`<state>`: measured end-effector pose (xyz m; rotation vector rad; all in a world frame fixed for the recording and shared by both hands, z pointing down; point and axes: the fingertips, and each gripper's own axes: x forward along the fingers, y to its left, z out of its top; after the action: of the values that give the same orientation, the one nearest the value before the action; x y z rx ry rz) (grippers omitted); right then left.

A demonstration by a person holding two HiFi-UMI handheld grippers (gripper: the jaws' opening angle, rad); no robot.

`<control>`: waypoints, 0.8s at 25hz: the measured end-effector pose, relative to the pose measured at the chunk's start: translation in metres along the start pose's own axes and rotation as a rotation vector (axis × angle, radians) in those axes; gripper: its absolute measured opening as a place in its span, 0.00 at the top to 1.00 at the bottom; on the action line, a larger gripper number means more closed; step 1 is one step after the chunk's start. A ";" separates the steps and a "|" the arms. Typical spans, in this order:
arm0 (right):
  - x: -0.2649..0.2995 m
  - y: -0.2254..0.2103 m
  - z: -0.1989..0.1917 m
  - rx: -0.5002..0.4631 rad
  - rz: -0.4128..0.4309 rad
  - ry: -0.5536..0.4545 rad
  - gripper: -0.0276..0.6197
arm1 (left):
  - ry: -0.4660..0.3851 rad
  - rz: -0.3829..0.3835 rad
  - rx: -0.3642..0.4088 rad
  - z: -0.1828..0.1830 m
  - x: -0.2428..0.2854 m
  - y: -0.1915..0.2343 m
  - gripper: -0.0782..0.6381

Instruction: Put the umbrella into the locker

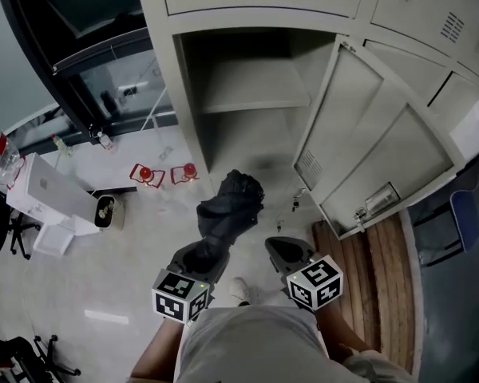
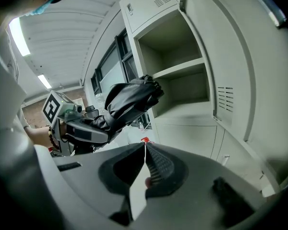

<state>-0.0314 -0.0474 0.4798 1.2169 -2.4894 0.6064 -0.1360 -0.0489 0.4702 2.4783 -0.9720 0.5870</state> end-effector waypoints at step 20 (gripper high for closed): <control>0.021 -0.028 0.013 0.026 -0.027 0.011 0.91 | 0.001 -0.016 -0.020 0.026 0.029 0.029 0.60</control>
<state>-0.0227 -0.0829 0.4846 1.2508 -2.4590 0.6392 -0.1306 -0.0969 0.4707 2.4652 -0.9527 0.5705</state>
